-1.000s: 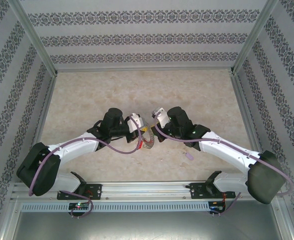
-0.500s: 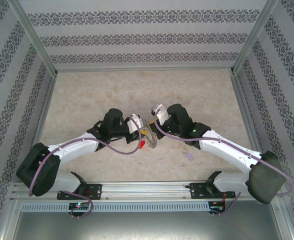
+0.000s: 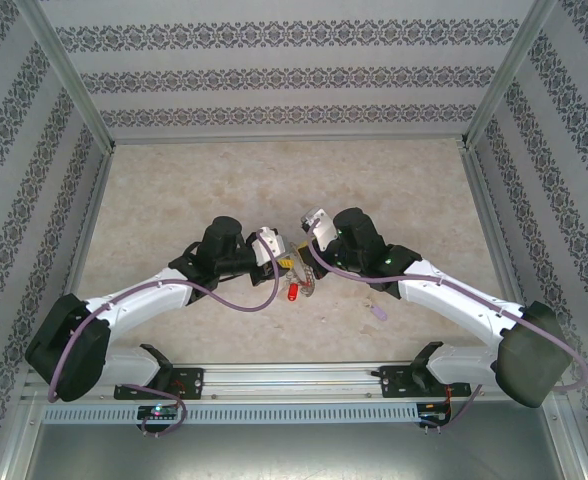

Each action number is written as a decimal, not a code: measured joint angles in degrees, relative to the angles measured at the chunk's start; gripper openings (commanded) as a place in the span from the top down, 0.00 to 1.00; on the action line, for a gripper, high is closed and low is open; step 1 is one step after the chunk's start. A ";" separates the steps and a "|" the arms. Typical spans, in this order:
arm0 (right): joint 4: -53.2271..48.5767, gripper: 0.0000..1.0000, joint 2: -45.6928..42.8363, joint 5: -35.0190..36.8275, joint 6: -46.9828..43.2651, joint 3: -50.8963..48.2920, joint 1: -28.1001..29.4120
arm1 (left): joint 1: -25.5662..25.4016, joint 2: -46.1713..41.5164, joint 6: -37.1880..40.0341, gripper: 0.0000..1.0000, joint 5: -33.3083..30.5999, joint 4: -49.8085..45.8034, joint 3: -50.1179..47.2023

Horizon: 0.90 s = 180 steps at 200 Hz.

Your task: Put the keys on the keyring

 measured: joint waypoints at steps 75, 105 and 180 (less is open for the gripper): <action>-0.17 1.00 0.00 -0.52 -0.17 0.00 0.37 | -0.68 2.38 0.09 0.84 -0.98 -0.26 1.95; -0.42 1.00 0.00 -0.61 -0.63 0.00 0.37 | -0.72 3.15 0.33 0.99 -1.53 -0.81 2.34; 0.87 1.00 -0.76 1.27 0.37 -2.56 -1.62 | -1.09 3.19 -0.07 1.00 -3.02 0.26 1.95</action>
